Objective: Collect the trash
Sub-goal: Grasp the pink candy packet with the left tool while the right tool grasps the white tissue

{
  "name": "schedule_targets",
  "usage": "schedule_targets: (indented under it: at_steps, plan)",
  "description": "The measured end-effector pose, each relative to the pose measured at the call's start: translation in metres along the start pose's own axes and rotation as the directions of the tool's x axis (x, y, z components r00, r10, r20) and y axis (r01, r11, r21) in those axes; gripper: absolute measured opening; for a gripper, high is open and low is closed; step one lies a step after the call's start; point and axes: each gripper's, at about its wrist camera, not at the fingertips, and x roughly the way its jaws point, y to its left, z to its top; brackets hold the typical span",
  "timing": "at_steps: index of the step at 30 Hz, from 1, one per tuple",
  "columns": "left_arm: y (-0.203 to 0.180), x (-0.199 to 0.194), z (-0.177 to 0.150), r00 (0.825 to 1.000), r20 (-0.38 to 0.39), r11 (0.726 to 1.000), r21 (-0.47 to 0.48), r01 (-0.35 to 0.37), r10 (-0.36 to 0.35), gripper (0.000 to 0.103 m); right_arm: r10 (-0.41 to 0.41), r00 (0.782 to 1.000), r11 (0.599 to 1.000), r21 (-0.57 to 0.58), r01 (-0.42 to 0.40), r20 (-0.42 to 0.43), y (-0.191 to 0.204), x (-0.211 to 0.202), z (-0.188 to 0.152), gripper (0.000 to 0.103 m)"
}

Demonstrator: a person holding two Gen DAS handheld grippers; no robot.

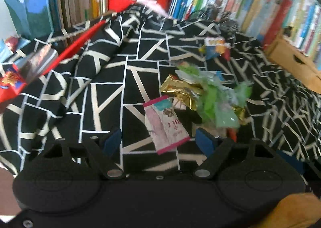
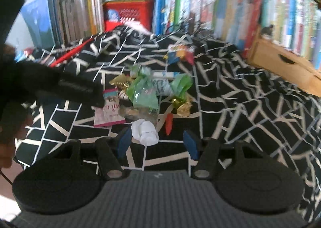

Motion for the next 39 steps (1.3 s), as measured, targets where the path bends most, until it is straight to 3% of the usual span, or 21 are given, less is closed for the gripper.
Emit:
schedule_targets:
  at_steps: [12, 18, 19, 22, 23, 29, 39]
  plan:
    - [-0.012, 0.062, 0.018, 0.996, -0.075, 0.997, -0.038, -0.060, 0.057, 0.071, 0.112, 0.989, 0.992, -0.049, -0.117, -0.098, -0.005, 0.055, 0.008, 0.067]
    - [-0.014, 0.070, 0.019, 0.994, -0.107, 0.998, -0.061, -0.033, 0.026, 0.053, 0.148, 0.978, 0.984, -0.072, -0.160, -0.148, -0.003, 0.070, 0.012, 0.048]
    - [-0.013, 0.071, 0.018, 0.993, -0.114, 0.997, -0.068, -0.025, 0.017, 0.050, 0.154, 0.976, 0.983, -0.078, -0.168, -0.155, -0.002, 0.071, 0.013, 0.042]
    - [-0.013, 0.068, 0.017, 0.995, -0.103, 0.997, -0.079, 0.002, -0.010, 0.044, 0.166, 0.973, 0.979, -0.091, -0.182, -0.159, 0.000, 0.070, 0.013, 0.036]
    - [-0.015, 0.067, 0.017, 0.995, -0.097, 0.997, -0.074, 0.012, -0.019, 0.032, 0.173, 0.972, 0.977, -0.094, -0.189, -0.160, 0.001, 0.069, 0.013, 0.036]
    - [-0.022, 0.056, 0.017, 0.996, -0.086, 0.999, -0.045, 0.029, -0.033, 0.017, 0.185, 0.969, 0.974, -0.098, -0.203, -0.162, 0.001, 0.065, 0.013, 0.035]
    - [-0.019, 0.031, 0.007, 0.998, -0.052, 0.999, -0.029, 0.031, -0.033, 0.007, 0.180, 0.972, 0.979, -0.070, -0.192, -0.154, 0.003, 0.050, 0.006, 0.034]
